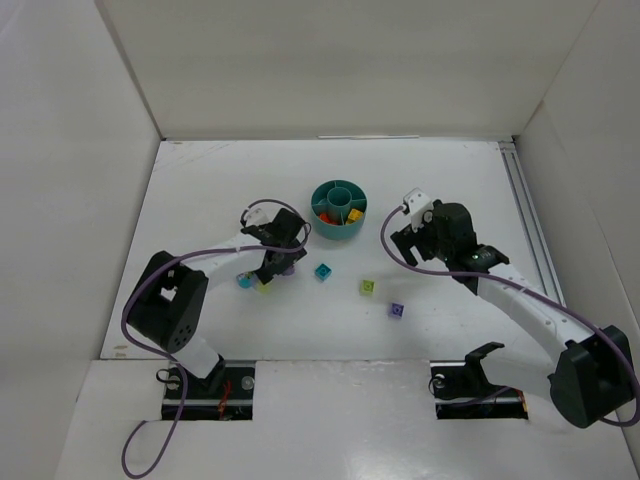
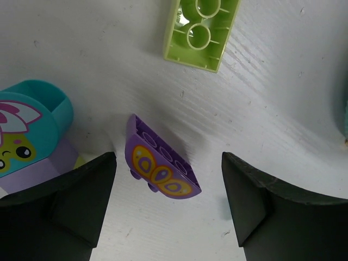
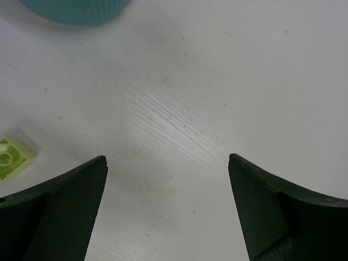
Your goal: Sort the legos into containers by color
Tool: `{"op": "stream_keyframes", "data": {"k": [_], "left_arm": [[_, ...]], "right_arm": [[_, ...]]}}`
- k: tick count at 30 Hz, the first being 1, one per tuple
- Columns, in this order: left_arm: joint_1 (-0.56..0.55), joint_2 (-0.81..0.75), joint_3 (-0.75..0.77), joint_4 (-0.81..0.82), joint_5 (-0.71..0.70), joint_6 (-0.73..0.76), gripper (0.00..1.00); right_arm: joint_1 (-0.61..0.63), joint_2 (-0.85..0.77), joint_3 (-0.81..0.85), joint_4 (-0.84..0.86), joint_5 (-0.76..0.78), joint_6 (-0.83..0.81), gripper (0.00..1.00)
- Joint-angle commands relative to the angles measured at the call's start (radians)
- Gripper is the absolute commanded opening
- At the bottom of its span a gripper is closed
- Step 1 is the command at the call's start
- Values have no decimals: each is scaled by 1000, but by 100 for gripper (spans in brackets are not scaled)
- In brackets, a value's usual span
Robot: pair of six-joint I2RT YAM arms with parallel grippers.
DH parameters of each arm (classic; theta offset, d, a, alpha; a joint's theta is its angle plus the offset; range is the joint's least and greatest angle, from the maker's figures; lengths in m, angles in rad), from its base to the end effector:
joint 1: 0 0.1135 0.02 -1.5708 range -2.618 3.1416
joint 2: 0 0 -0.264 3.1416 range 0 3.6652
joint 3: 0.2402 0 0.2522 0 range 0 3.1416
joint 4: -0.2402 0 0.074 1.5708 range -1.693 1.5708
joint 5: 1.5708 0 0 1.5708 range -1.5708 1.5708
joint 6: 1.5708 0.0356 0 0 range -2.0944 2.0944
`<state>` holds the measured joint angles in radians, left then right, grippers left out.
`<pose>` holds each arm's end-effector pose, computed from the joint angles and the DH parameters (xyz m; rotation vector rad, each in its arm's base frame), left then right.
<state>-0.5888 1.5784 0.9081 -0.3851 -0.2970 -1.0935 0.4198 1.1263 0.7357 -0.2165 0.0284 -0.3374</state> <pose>0.2590 -0.1604 0.1783 -0.7401 2.4644 -0.2487 0.2249 0.0993 0.2515 -0.7898 2.0294 0.0160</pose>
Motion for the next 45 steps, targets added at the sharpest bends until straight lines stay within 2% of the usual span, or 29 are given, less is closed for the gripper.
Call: {"op": "stream_keyframes", "data": {"k": [1,3,5,6,9,12,18,23,26,30,31,34,38,45], "left_arm": [[3,-1,35,-12,-40,-29,75],[3,26,35,-1,-28,-17,69],[3,41,35,8,-1,-8,57],[3,42,35,8,-1,-8,57],[3,51,35,8,-1,-8,44],[3,51,35,28,9,3,35],[-21,40,67,49,-8,64,23],[-98,-23,124,54,-160,139,21],[-98,-75,147,118,-194,207,21],[-98,-129,132,282,-284,319,21],[-98,-139,121,398,-284,360,21],[-98,-139,103,593,-295,486,25],[-72,-78,118,757,-295,576,27],[-26,63,222,847,-220,664,27]], "right_arm": [[-7,-11,-1,39,-19,-5,97],[-16,1,-1,39,-28,-5,97],[-16,1,-1,39,-28,-5,97],[-16,1,-1,39,-28,-5,97],[-16,1,-1,39,-28,-5,97],[-16,1,-10,39,-28,-5,97],[-25,1,-10,39,-28,-5,97],[-26,-20,-10,48,-18,-14,97],[-26,-55,-19,58,-9,-24,97],[-35,-103,-38,77,19,-25,97],[-44,-112,-38,77,19,-25,97],[-53,-137,-47,88,19,-25,97],[-64,-158,-47,97,28,-34,97],[-114,-158,-38,97,28,-43,97]]}}
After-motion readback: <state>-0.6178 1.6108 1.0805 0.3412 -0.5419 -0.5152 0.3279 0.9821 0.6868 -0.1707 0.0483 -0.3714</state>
